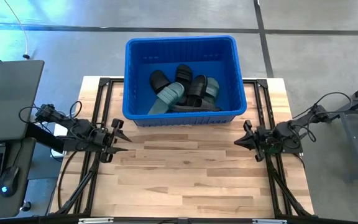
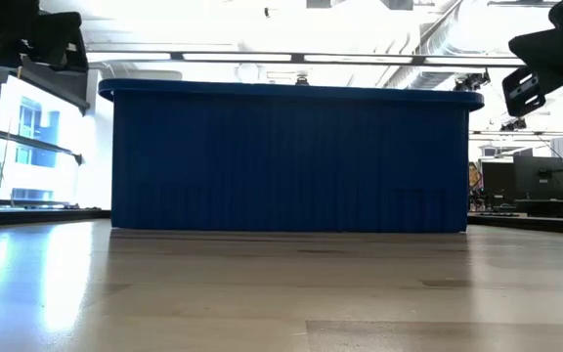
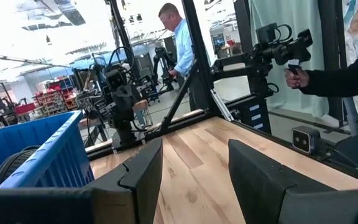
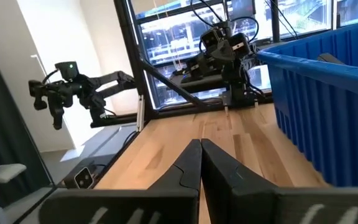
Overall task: Pick and place slides into bin
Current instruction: Return to Home Position
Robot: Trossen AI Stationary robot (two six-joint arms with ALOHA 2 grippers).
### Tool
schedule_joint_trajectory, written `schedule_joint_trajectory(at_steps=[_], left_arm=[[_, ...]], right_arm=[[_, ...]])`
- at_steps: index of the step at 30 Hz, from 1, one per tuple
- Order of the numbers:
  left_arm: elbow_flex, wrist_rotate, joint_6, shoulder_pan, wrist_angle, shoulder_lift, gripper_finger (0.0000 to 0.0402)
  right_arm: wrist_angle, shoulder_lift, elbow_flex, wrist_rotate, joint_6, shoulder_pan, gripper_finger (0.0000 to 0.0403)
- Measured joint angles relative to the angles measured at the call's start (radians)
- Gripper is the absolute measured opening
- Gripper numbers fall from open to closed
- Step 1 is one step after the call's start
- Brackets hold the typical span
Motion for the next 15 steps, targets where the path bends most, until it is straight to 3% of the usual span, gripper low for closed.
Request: schedule_joint_trajectory(at_steps=[15], left_arm=[[0.000,0.000,0.000,0.000,0.001,0.000,0.0168]], right_arm=[[-0.007,0.021,0.000,-0.006,-0.048,0.000,0.0000]])
